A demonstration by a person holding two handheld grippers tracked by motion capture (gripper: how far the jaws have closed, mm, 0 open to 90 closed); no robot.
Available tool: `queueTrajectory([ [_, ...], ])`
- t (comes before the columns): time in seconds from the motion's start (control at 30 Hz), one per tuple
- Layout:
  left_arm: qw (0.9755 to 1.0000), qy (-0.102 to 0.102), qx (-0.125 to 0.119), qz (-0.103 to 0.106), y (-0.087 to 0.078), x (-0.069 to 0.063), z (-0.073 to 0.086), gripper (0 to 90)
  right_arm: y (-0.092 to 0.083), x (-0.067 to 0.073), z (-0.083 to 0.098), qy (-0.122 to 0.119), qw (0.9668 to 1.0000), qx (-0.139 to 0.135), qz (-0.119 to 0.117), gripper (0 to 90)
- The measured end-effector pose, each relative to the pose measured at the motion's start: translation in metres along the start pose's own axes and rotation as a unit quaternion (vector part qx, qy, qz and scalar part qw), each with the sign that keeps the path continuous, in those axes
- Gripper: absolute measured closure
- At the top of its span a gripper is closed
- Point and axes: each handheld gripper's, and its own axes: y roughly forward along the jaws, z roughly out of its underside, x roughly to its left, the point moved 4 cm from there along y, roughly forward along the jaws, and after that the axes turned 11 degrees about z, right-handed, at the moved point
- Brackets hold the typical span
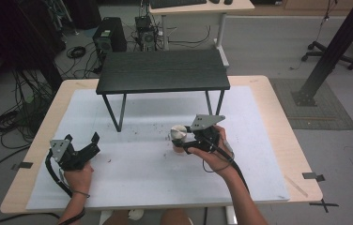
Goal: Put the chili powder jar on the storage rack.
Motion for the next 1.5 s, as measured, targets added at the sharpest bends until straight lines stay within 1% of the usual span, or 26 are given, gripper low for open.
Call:
queueTrajectory([
  [0.13,1.0000,-0.001,0.000,0.000,0.000,0.000,0.000,0.2,-0.009,-0.002,-0.014,-0.004,1.0000,-0.005,-0.003,43.2],
  [0.37,1.0000,0.000,0.000,0.000,0.000,0.000,0.000,0.2,-0.026,-0.007,-0.037,0.001,0.9999,-0.010,-0.010,43.2],
  [0.53,1.0000,0.000,-0.001,0.000,0.000,0.000,0.000,0.2,-0.036,-0.010,-0.053,-0.006,0.9998,-0.014,-0.014,43.2],
  [0.6,1.0000,0.000,-0.001,0.000,0.000,0.000,0.000,0.2,-0.040,-0.011,-0.060,-0.005,0.9998,-0.015,-0.015,43.2],
  [0.7,1.0000,0.000,0.000,0.000,0.000,0.000,0.000,0.2,-0.046,-0.013,-0.070,-0.009,0.9996,-0.021,-0.014,43.2],
  [0.77,1.0000,0.001,0.000,0.001,0.000,0.000,0.000,0.2,-0.049,-0.014,-0.076,-0.005,0.9995,-0.025,-0.017,43.2],
  [1.13,1.0000,-0.002,-0.001,0.000,0.000,0.000,0.000,0.2,-0.061,-0.021,-0.117,-0.016,0.9987,-0.041,-0.025,43.2],
  [1.37,1.0000,-0.004,-0.002,0.001,0.000,0.001,0.000,0.2,-0.065,-0.027,-0.142,-0.022,0.9982,-0.050,-0.024,43.2],
  [1.5,1.0000,-0.004,-0.002,0.001,0.000,0.001,0.000,0.2,-0.066,-0.032,-0.155,-0.020,0.9979,-0.058,-0.023,43.2],
])
